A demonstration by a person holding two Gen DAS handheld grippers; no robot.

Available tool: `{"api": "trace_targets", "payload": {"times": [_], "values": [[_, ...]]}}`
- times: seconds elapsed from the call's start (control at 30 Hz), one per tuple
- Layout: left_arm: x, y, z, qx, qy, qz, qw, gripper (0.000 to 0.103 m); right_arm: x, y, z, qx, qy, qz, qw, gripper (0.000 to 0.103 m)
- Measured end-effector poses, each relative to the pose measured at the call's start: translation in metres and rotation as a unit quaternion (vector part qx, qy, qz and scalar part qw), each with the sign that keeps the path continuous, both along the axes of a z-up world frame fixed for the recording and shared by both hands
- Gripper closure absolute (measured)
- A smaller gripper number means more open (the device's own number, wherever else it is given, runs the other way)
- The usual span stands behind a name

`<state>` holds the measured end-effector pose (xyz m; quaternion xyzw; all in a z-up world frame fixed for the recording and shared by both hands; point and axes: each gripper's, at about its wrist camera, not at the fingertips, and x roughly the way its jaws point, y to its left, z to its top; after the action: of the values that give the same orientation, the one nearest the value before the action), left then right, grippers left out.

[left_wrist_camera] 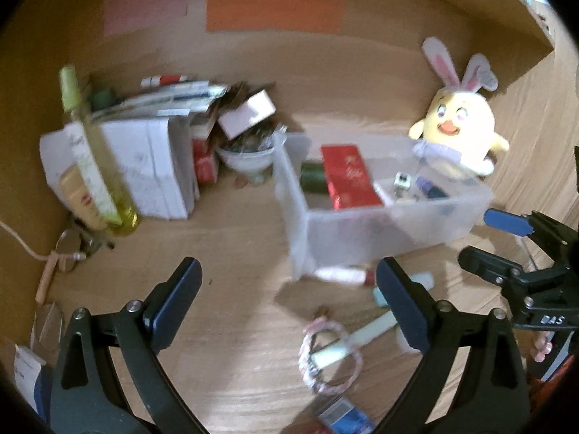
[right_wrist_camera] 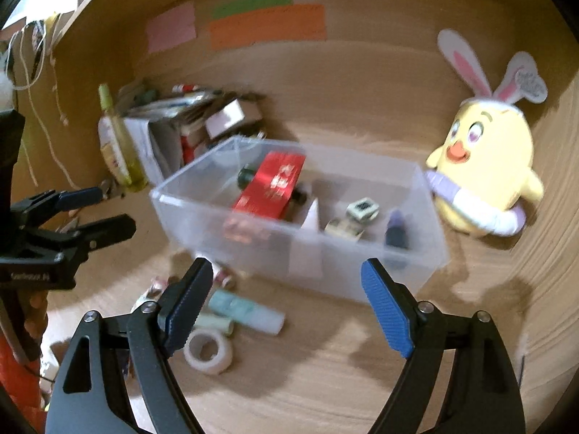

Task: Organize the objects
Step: 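Move both tools back toward the bead bracelet and white tape roll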

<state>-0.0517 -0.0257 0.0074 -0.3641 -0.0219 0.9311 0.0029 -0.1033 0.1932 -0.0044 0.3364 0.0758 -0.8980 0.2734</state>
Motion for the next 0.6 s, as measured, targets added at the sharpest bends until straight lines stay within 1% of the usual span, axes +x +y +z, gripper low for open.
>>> {"api": "trace_targets", "payload": {"times": [0.2, 0.37, 0.5, 0.57, 0.6], "values": [[0.002, -0.004, -0.027, 0.002, -0.04, 0.002, 0.9992, 0.005, 0.012, -0.009, -0.021, 0.002, -0.039, 0.024, 0.999, 0.021], [-0.004, -0.007, -0.049, 0.025, -0.077, 0.006, 0.9967, 0.005, 0.02, -0.018, -0.039, 0.007, -0.065, 0.036, 0.997, 0.021], [-0.006, -0.008, -0.054, 0.038, -0.081, 0.002, 0.996, 0.006, 0.025, -0.026, -0.049, 0.02, -0.071, 0.043, 0.996, 0.021], [-0.006, -0.006, -0.055, 0.04, -0.079, -0.003, 0.996, 0.014, 0.025, -0.028, -0.052, 0.025, -0.072, 0.047, 0.996, 0.022], [-0.006, -0.004, -0.056, 0.04, -0.082, -0.007, 0.9958, 0.022, 0.025, -0.029, -0.053, 0.025, -0.075, 0.05, 0.996, 0.022]]}}
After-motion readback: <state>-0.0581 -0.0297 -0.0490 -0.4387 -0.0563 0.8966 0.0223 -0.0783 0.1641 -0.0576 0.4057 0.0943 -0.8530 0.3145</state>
